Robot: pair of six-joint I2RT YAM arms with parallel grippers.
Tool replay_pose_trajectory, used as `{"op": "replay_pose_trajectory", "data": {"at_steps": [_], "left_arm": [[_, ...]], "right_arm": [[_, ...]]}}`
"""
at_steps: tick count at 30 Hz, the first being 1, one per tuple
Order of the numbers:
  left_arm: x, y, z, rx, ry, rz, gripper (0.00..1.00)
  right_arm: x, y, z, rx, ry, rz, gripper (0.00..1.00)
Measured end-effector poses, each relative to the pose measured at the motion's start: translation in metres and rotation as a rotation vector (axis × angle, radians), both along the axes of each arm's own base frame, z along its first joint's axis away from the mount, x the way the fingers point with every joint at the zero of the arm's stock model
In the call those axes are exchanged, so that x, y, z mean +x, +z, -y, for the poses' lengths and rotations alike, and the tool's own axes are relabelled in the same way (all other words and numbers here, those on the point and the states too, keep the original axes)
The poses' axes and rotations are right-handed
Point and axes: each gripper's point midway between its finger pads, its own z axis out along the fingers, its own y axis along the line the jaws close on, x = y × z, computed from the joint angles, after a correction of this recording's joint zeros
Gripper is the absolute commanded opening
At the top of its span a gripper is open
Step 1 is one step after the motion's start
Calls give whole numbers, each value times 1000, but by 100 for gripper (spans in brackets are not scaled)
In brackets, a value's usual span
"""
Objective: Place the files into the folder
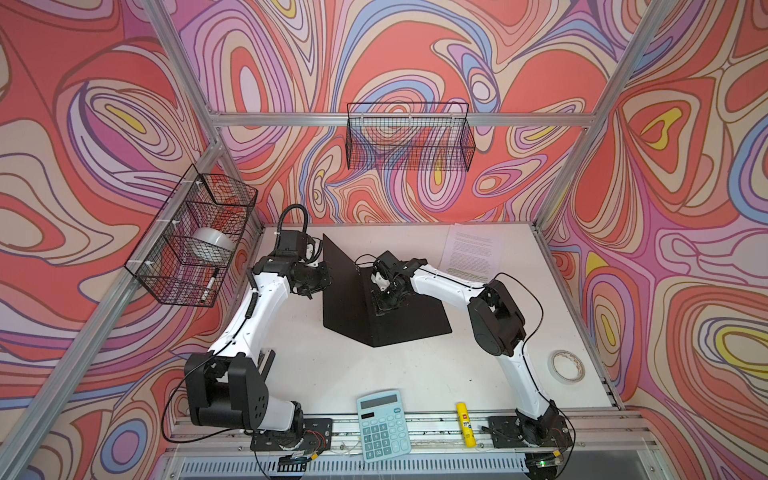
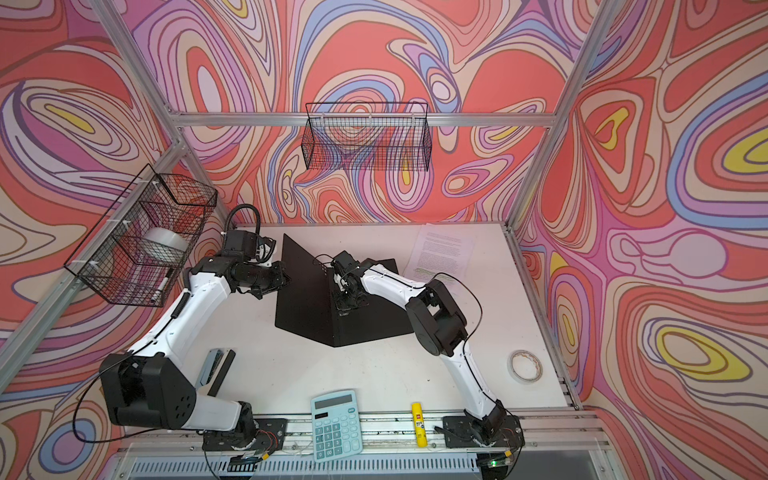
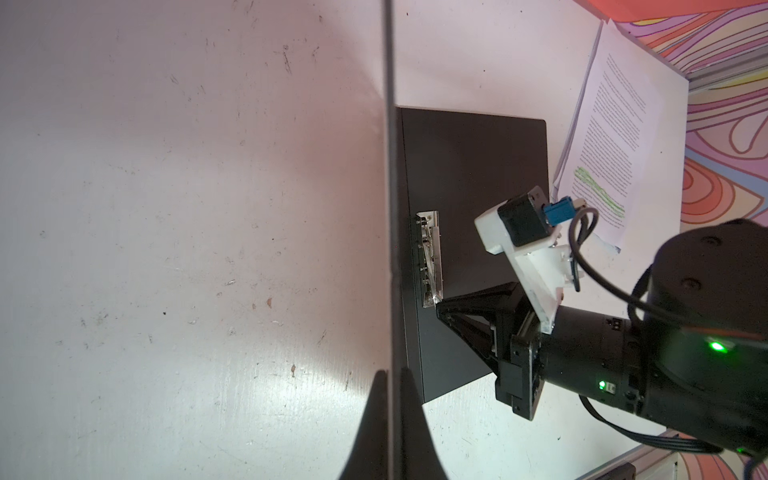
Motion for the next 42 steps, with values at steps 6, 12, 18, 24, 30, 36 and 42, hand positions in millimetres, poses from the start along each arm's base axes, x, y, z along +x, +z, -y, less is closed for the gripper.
{"op": "replay_pose_trajectory", "data": {"at_steps": [6,12,18,24,30,36,42], "left_arm": [[0,0,0,2,1,0,0],[0,1,-1,6,0,0,0],[4,3,-2,17,-6,1,0],[8,2,-3,27,-10,-7,0],[17,-2,-9,42,-12,-13,0],[34,-4,-14,67,-37,-16,0],[40,-10,-25,103,-34,-26,14]], "right_arm": [[1,4,-1,9,0,-3,10],[4,13,-3,24,0,19,20],[6,12,1,7,-10,19,27],[7,18,1,14,-10,31,30],[10,23,3,4,-9,56,32],[18,39,7,-7,-16,121,33],[20,49,23,-11,-42,157,34]]}}
